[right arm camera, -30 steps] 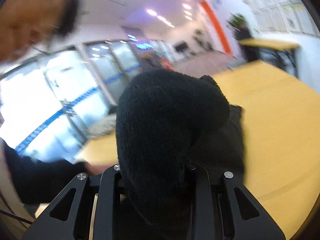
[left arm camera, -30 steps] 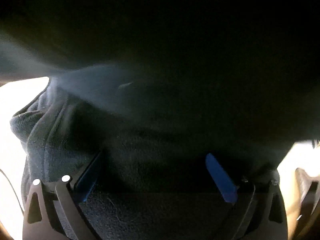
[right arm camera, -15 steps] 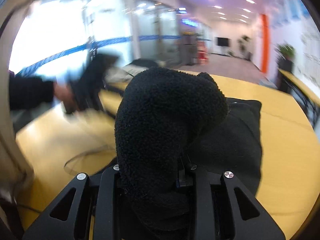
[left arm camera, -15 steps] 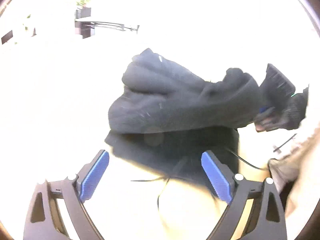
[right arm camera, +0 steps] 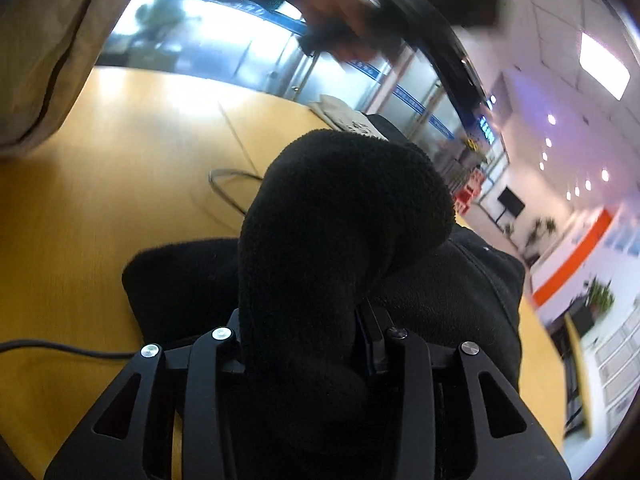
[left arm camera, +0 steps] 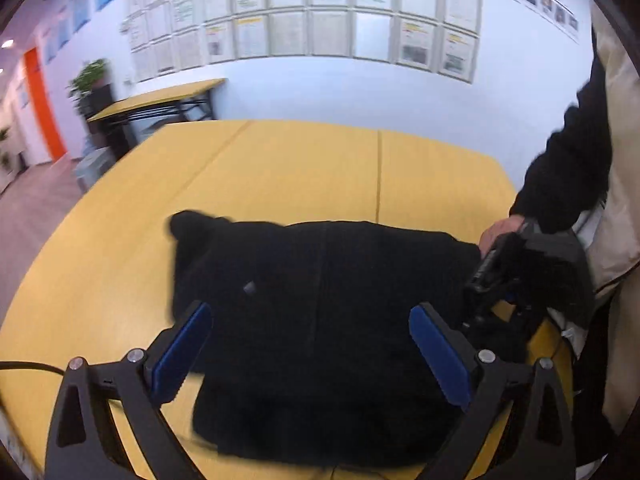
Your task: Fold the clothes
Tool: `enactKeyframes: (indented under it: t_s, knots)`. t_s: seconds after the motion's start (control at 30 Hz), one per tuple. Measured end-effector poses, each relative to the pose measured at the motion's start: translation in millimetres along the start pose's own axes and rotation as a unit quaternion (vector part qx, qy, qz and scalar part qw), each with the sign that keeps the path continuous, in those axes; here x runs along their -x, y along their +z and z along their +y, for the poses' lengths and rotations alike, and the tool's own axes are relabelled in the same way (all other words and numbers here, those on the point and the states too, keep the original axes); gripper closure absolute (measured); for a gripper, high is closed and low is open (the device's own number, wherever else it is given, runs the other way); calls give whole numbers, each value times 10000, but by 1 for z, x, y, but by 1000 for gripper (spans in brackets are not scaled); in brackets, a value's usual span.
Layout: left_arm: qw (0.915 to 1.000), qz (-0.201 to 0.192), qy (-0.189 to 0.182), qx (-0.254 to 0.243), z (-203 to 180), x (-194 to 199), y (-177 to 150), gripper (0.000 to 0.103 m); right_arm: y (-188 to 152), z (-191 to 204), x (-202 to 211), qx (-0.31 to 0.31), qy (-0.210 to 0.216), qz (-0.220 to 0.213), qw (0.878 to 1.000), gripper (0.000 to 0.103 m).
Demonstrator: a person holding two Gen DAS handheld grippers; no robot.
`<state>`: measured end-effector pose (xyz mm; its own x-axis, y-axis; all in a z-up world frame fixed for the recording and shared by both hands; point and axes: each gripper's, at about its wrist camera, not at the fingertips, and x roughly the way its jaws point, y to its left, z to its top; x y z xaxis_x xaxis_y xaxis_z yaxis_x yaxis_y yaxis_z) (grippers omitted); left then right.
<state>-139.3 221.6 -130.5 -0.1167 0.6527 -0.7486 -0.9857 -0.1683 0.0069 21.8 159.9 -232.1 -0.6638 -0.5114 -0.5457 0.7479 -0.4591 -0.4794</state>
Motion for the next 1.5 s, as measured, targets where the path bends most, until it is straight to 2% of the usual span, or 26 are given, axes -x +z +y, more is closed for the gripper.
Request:
enactKeyframes:
  t_s: [0.03,0.1,0.17,0.23,0.33,0.37,0.4,0.47,0.53,0.6,0.67,0.7,0.73,0.8,0.87,0.93,1.0,1.03,1.1,1.23,1.33,1.4,1.47,1.5]
  knots:
    - [9999,33,-92,-120,0,-28,6,3,-1,0,-1,79,-10,-8,10000,68]
    - [9994,217,-242,-148,5,-55,-20,3,-2,1,-2,216,-32,-32,9998,68]
    - [9980,482,-373,-158,5,-46,-55,3,-4,2,-3,307,-45,-59,9995,68]
    - [9974,473,-510,-172,1,-59,-72,3,-5,1,-3,246,33,-66,9997,68]
    - [9964,408,-703,229,8,-68,-90,3,-5,-7,1,-111,202,17,9997,66]
    - [9965,380,-664,330,8,-75,-92,3,-3,-12,3,-305,232,83,9992,65]
    - [9970,326,-598,358,6,-77,-92,3,-3,-20,8,-499,229,173,9983,62]
    - [9973,260,-504,468,7,-81,-93,1,-6,-37,25,-877,159,368,9953,48]
    - [9970,198,-478,570,2,-77,-104,1,-11,-55,44,-1098,-240,616,9918,21]
    - [9967,113,-503,621,-2,-67,-119,1,-23,-69,49,-1176,-636,1029,9857,18]
    - [9962,105,-538,674,-1,-82,-119,1,-43,-84,37,-1114,-803,1516,9789,18]
    - [9961,110,-549,684,-1,-81,-120,1,-56,-82,29,-992,-783,1720,9770,19]
    - [9960,117,-558,687,-5,-72,-125,1,-67,-80,18,-846,-727,1838,9766,24]
    - [9959,137,-571,688,-2,-74,-124,1,-78,-78,-6,-648,-624,1924,9772,30]
    - [9958,152,-591,688,-1,-70,-122,1,-87,-91,-17,-1236,-735,1922,9708,33]
    - [9955,142,-581,732,2,-67,-123,1,-98,-106,-24,-1949,-829,1936,9579,52]
    - [9952,126,-594,773,8,-58,-121,1,-111,-120,-22,-2774,-955,2030,9342,78]
    - [9954,141,-617,716,9,-58,-121,1,-115,-126,-20,-3172,-982,2023,9213,83]
    - [9959,178,-670,585,10,-57,-120,0,-107,-126,-23,-3629,-957,1933,9065,86]
    - [9958,400,-811,135,19,-52,-114,0,-84,-109,-33,-3876,-658,1747,9027,86]
    - [9956,479,-785,-172,20,-46,-112,1,-79,-76,-40,-4184,-486,1791,8891,85]
    - [9959,409,-775,-212,21,-47,-115,0,-76,-73,-48,-4172,-555,1900,8870,83]
    - [9962,314,-796,-177,24,-47,-117,0,-70,-76,-49,-4046,-784,1959,8898,81]
    - [9964,254,-790,-195,24,-47,-118,0,-65,-79,-48,-3943,-976,1919,8934,71]
